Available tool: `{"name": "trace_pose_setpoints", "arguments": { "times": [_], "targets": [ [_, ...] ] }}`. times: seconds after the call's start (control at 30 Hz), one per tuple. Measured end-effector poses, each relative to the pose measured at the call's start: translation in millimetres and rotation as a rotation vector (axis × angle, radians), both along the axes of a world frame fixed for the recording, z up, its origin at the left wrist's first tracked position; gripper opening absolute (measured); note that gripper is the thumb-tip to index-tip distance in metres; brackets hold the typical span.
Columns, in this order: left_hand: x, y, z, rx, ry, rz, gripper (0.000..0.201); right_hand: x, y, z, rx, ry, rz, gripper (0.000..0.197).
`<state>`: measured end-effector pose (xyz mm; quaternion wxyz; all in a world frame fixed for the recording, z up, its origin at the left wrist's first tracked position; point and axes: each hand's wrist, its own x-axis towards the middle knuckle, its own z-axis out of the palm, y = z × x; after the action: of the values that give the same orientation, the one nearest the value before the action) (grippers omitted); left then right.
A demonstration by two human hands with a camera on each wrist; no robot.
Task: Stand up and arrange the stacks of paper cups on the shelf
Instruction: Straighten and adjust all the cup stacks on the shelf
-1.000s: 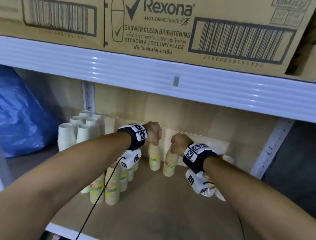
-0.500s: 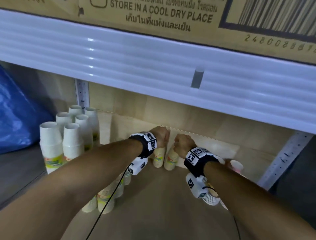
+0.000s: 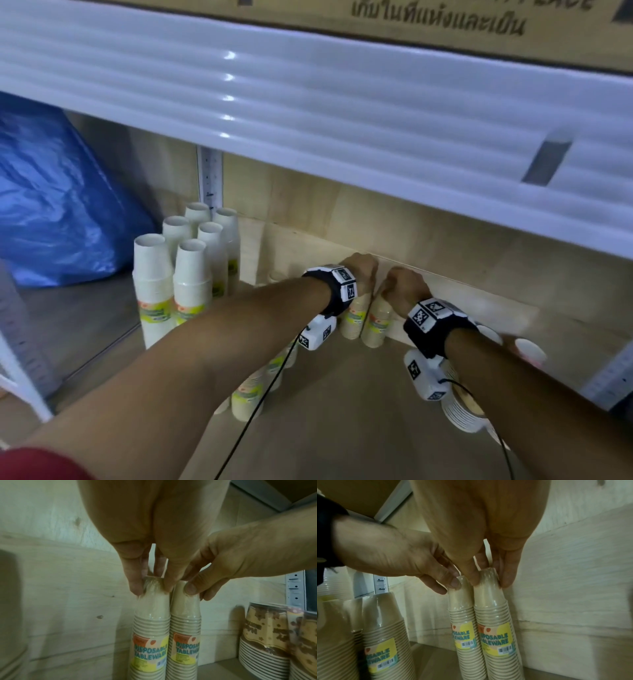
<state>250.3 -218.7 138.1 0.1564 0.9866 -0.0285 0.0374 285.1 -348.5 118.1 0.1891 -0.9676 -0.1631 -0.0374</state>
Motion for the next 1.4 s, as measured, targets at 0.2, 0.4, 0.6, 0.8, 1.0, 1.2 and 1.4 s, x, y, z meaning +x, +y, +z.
{"name": "trace_pose_setpoints", "arguments": {
  "times": [0.2,0.4,0.6,0.8,1.0,1.2,1.4],
  "targets": [
    [-8,9,-2,-0.124,0.053,0.019,0.024,-5,-5,-4,0.023,-0.036,-0.023,0.023],
    [-25,20,20,-0.071,0.103,-0.007,0.058,-18,-2,19,-0.079,-0.046,-0.033,0.030],
    [-56,37,49,-0.010,0.152,-0.010,0.065,-48,18,39,-0.154,-0.050,0.038,0.044],
    [-108,63,77,0.105,0.161,0.071,0.059,-91,54,57,-0.193,-0.072,0.152,0.045],
    [-158,95,89,0.136,0.256,0.133,0.050,-142,96,66,-0.111,-0.021,0.243,0.039],
    [-194,119,71,0.237,0.318,0.160,0.037,-186,133,58,-0.109,0.068,0.358,0.012],
    [-212,130,51,0.156,0.316,0.179,0.029,-207,153,39,-0.195,0.056,0.374,0.029]
  ]
}}
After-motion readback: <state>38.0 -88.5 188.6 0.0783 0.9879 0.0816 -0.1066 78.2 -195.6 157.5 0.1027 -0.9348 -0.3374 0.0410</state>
